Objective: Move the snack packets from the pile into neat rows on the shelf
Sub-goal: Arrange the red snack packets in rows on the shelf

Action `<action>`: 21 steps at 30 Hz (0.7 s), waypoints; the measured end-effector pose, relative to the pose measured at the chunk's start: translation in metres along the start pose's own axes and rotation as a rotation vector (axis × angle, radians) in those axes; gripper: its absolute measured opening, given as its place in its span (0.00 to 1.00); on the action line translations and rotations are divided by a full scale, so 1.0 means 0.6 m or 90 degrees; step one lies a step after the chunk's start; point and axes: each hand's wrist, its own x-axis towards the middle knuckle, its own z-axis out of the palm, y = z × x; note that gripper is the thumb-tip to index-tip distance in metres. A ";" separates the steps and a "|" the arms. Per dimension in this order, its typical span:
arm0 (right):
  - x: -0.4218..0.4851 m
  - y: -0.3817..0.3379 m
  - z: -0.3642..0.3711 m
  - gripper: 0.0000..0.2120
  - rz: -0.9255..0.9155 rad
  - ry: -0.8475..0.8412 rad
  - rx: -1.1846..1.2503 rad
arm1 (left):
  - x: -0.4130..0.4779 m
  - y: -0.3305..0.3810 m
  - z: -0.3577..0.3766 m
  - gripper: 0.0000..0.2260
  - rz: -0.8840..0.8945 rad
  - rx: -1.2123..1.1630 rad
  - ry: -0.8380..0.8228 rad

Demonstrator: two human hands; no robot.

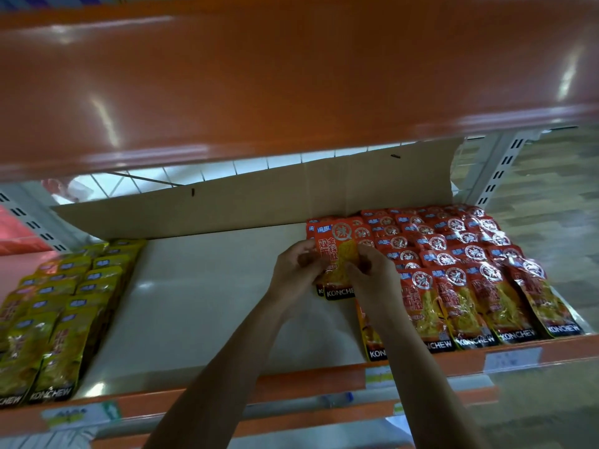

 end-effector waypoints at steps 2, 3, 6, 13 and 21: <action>-0.002 -0.002 0.000 0.07 -0.039 0.006 -0.059 | 0.001 0.000 -0.008 0.14 -0.006 -0.007 0.024; -0.003 -0.006 -0.002 0.11 -0.042 0.011 -0.086 | 0.001 0.000 -0.013 0.13 -0.008 -0.006 0.039; -0.001 -0.005 -0.007 0.17 -0.058 0.039 -0.156 | 0.007 -0.006 -0.027 0.12 -0.022 0.062 0.071; 0.002 0.005 -0.006 0.18 -0.060 0.019 -0.244 | 0.009 -0.019 -0.016 0.10 -0.043 0.198 0.067; 0.002 0.013 -0.006 0.18 -0.058 0.006 -0.254 | 0.008 -0.026 -0.005 0.15 -0.011 0.359 0.082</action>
